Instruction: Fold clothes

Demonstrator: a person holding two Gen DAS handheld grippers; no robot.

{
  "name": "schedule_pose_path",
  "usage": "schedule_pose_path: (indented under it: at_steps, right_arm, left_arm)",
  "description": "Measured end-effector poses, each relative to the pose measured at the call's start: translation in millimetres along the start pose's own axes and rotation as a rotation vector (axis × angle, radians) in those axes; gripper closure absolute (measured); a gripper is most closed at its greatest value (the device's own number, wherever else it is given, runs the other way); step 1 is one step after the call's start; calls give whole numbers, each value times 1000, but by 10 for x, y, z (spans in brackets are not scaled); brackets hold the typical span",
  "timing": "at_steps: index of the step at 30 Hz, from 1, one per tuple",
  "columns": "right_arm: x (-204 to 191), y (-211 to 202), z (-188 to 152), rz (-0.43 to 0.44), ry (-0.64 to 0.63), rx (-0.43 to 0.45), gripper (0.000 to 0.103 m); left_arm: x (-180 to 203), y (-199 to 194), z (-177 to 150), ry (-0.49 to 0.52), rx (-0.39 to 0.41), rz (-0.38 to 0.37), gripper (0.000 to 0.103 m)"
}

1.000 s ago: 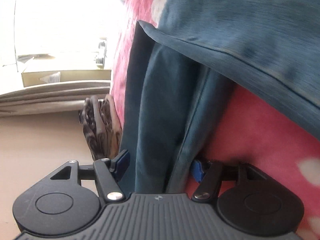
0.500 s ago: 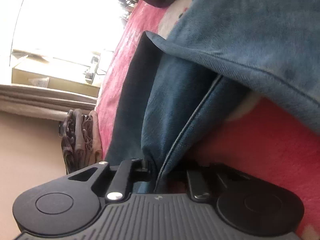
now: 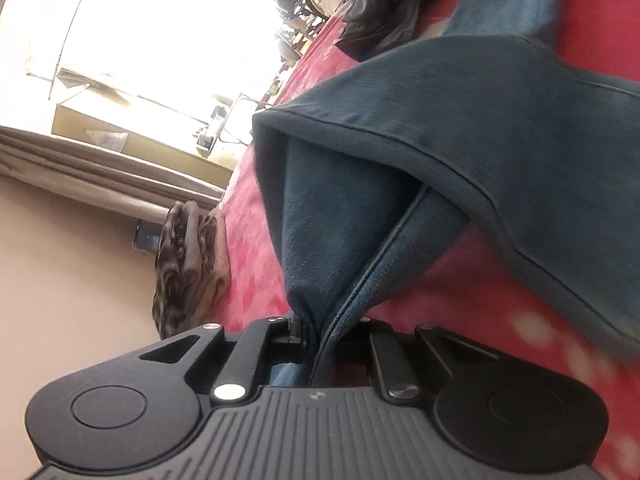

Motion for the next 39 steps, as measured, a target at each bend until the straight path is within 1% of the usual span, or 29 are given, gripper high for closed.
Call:
schedule_pose_path:
  at_steps: [6,9,12,15,16,17,18,19,20,21,22,25,26,28,29,32,33,35,36,38,39]
  right_arm:
    - [54,-603,-391,-2,30,-61,91]
    - [76,-830,-570,-8,44,-98,91]
    - [133,-987,-698,-22,52,-127,91]
    - [322,-1012,-755,-75,75,-178,88]
    - [405,-1008,-764,-100,93,-201,82]
    - [481,-1007,-769,-129,115,-226,74]
    - [528,-1026,-760,-148,139,-251,74]
    - [544,-1065,-740,-146,158,-271,72]
    - [538,-1115,-718,-153,159,-291,63]
    - [504,-1177,-693,-170,138,-311,58]
    - [457,-1245,-671,-191,107,-335,50]
    - [224,-1441,-664,-272,-42,-439,44]
    - [118,-1487,-678,-285,-101,-479,44]
    - [-181,-1490,-735,-251,-237,-551,44]
    - [-354,-1450,-776,-212,-312,-578,44]
    - [-913,-1194,-959,-19,-554,-623,44]
    - [-1079,-1053,-1062,55,-626,-630,44]
    - [-1328,-660,-1337,148,-742,-650,44]
    - [-1444,-448,-1481,190,-800,-660,44]
    - [-1551,-96,-1773,239,-886,-721,44]
    - [-1579,66,-1920,256,-923,-760,44]
  left_arm:
    - [-423,-527,-236,89,-8,7,86]
    - [-624,-746,-331,108,-19,20,86]
    - [-768,-852,-442,150,-29,38,86]
    - [-936,-779,-577,176,-76,53,83]
    - [-989,-734,-620,187,-87,64,82]
    - [-1038,-697,-655,197,-99,70,79]
    - [-1078,-673,-674,206,-112,69,77]
    - [-1110,-657,-687,215,-126,65,74]
    - [-1130,-658,-690,224,-144,56,68]
    - [-1150,-674,-687,239,-160,53,66]
    - [-1170,-706,-678,254,-163,57,62]
    - [-1246,-865,-636,311,-162,56,55]
    - [-1281,-931,-622,326,-158,60,54]
    - [-1374,-1082,-585,350,-140,81,54]
    - [-1411,-1162,-534,366,-119,98,54]
    - [-1403,-1289,-320,416,-33,131,52]
    - [-1380,-1301,-232,433,-2,139,51]
    - [-1328,-1307,-58,464,58,154,47]
    - [-1291,-1257,17,474,72,154,46]
    - [-1209,-1124,139,497,70,138,42]
    - [-1168,-1058,200,508,70,130,37]
Point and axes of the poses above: each gripper's, at about its wrist camera, not at the fingertips, and y roughly the way its jaws point, x to its right, z to its top, the point moved 4 cm from there along y, roughly the way its jaws point, and after that the axes turned 12 degrees about z, right-handed, at the moved point
